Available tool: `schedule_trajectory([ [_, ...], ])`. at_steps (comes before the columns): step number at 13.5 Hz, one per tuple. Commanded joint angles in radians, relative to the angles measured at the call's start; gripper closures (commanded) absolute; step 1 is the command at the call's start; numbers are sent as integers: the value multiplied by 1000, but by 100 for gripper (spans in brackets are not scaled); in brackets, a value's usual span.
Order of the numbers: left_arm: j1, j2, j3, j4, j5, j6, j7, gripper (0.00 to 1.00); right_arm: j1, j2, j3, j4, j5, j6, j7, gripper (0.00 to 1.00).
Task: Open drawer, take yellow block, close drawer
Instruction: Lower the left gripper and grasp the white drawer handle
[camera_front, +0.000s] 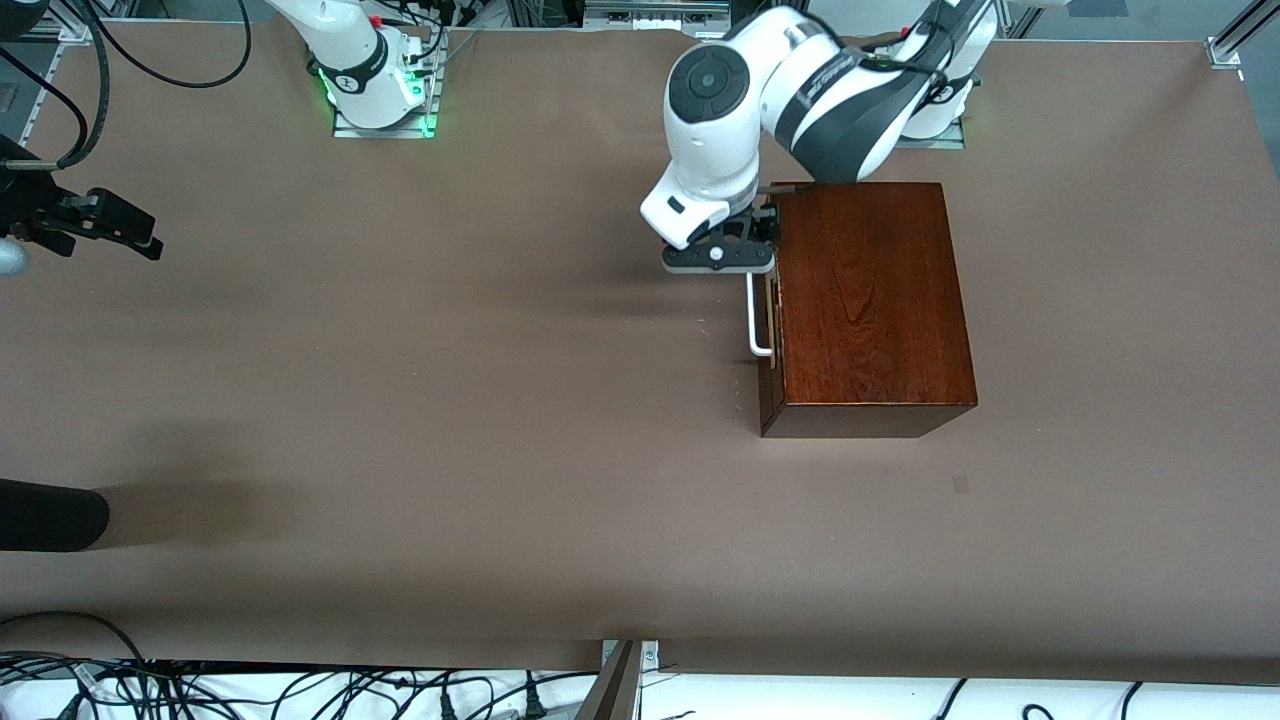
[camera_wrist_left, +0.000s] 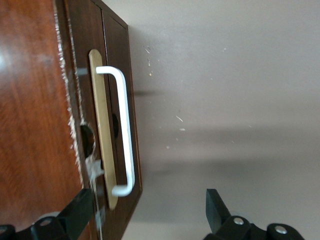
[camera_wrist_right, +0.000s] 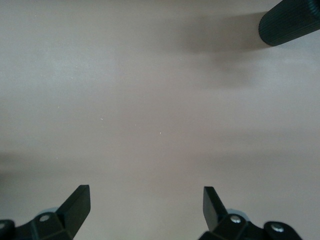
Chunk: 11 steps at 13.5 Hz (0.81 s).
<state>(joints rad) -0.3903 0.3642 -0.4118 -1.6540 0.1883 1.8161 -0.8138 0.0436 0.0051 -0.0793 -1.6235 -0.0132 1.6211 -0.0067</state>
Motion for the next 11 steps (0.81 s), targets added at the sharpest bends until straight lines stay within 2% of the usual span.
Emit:
schedule_trajectory([
  [1, 2, 33, -4, -21, 54, 48, -1, 0, 1, -2, 3, 13, -4, -17, 10, 0],
  [5, -10, 84, -2, -21, 98, 87, -8, 0, 1, -2, 3, 13, -4, -17, 10, 0],
  [7, -12, 99, -2, -27, 166, 95, -8, 0, 1, -2, 3, 13, -4, -17, 10, 0],
  [11, -12, 127, 10, -29, 178, 131, -7, 0, 1, -2, 3, 13, -4, -17, 11, 0],
])
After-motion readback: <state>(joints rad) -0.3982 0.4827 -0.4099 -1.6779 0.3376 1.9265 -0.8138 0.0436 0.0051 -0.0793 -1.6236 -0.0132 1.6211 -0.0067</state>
